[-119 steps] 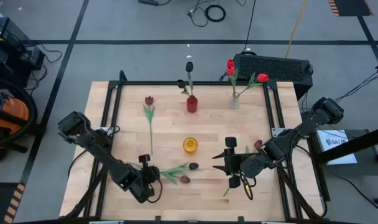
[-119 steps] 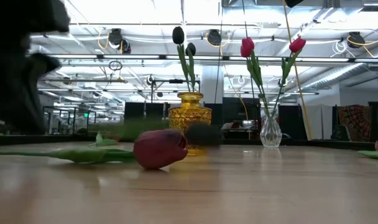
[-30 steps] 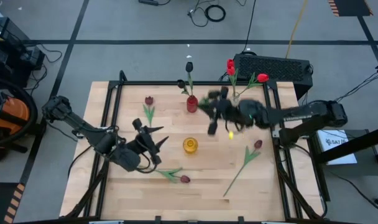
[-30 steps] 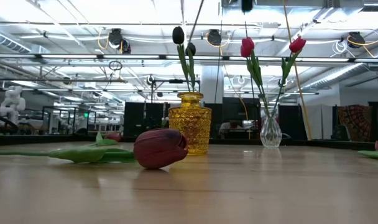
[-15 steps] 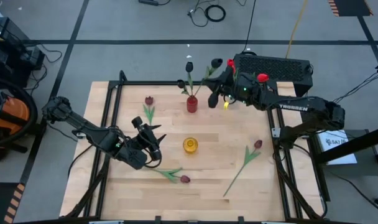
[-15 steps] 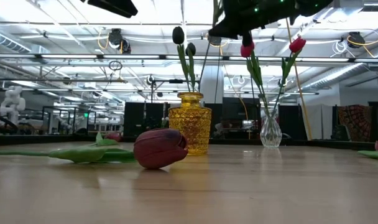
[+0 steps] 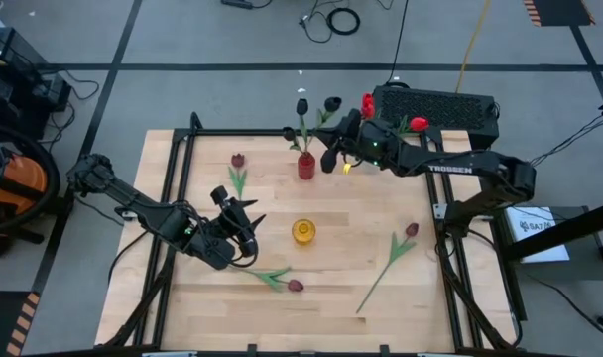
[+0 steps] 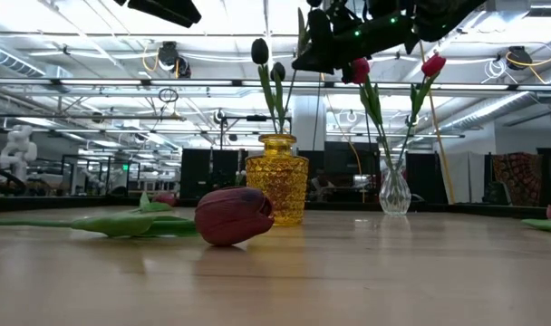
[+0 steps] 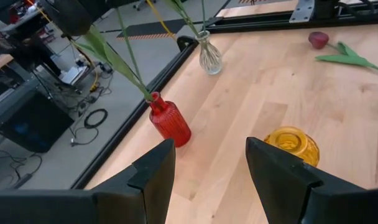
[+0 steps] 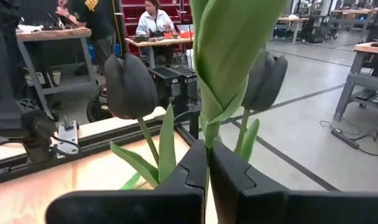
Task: Sort flowers into vase by color
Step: Put the black flower into the red vase
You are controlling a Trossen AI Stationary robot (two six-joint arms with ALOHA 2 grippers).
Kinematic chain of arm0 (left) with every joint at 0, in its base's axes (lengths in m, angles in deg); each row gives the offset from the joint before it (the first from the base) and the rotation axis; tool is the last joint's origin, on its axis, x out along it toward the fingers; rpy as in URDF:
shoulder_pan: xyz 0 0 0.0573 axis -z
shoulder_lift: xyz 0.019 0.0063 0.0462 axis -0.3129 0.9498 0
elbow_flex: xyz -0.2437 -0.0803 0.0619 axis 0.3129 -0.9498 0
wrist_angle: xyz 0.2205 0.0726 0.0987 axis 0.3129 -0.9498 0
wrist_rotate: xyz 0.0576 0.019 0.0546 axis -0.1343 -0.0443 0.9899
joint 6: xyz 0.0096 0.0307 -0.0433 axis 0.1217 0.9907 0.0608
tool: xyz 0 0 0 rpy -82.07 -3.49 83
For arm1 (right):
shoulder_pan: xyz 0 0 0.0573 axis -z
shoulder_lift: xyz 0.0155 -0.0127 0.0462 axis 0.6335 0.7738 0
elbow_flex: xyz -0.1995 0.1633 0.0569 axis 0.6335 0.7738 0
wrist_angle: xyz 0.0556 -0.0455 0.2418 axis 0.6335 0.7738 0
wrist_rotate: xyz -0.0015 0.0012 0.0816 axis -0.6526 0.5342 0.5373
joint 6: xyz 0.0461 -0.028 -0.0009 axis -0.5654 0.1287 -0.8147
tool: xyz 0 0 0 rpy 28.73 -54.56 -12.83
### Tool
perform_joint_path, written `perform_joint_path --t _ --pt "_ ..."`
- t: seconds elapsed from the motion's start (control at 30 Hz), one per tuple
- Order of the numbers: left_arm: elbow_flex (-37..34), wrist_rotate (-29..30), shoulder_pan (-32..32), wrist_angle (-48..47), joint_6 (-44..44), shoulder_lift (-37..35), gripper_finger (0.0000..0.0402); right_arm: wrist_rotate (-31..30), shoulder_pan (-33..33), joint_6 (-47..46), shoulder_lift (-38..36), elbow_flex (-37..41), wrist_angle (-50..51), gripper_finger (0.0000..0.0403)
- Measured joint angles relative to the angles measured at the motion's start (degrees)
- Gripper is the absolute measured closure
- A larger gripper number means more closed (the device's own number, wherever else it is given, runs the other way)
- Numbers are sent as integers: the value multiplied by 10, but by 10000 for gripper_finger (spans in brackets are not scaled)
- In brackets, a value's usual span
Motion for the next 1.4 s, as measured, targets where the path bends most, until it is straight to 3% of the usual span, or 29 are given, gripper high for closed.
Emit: perform_joint_path --t 0.4,0.87,1.4 --pt "0 0 0 0 0 0 198 -1 2 -6 34 0 -11 401" --pt "0 0 0 0 0 0 198 -1 2 14 -13 0 9 401" --pt "0 0 0 5 0 0 198 -1 2 0 -7 0 39 394"
